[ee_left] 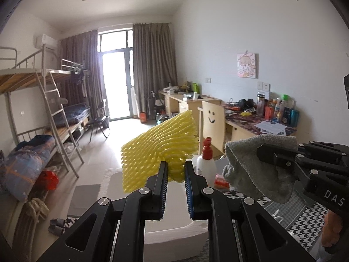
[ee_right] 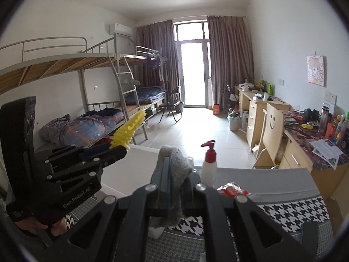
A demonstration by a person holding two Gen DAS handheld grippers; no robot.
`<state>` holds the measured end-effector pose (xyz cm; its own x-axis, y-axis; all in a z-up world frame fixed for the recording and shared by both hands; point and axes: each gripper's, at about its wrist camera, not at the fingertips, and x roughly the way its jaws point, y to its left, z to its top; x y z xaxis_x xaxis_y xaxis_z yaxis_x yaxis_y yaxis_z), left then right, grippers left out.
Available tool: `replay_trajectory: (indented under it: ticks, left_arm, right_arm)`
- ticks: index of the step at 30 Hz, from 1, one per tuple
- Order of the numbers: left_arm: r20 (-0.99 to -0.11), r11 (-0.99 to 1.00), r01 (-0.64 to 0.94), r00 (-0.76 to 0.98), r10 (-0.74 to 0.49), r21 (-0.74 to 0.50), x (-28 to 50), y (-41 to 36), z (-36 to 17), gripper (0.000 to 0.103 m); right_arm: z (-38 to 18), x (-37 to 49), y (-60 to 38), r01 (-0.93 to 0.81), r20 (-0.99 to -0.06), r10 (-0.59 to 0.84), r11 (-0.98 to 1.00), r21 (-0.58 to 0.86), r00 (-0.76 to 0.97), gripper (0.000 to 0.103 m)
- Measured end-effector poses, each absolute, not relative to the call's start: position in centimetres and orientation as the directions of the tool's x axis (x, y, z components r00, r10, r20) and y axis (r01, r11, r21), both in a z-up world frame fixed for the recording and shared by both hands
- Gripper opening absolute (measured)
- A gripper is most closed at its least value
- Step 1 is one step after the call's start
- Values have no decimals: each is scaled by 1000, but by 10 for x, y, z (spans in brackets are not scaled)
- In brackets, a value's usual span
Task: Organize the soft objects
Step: 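Carry the yellow foam net and grey cloth over the white foam box with both grippers, then open the left gripper to drop the yellow foam net into the box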
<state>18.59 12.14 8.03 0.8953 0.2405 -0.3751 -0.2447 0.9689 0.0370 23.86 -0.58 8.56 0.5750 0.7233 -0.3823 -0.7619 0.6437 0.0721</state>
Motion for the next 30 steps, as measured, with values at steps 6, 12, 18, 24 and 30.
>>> replay_trajectory:
  ticks: [6,12,18,24,30]
  left_arm:
    - [-384,960,-278,884,268,29,184,132,78,16]
    - [-405,953,-301,870,283,19,186,140,73,16]
    - [-430,951,-308,858,280,6,191,149,66,17]
    - [-456,953,-303,850,263,-16,196,160,60,17]
    - [-501,956,-291,832,238,-29,204,168,48,43]
  right_arm:
    - [86,238,6,-780,-393,738,621,78,549,9]
    - [87,238,19,-797,-398,753,599,83,524,9]
    - [90,236,31,-807,-401,761,584,84,509,9]
    - [90,235,43,-813,-407,763,577,78,502,9]
    - [89,236,50,-813,-414,758,578,71,503,9]
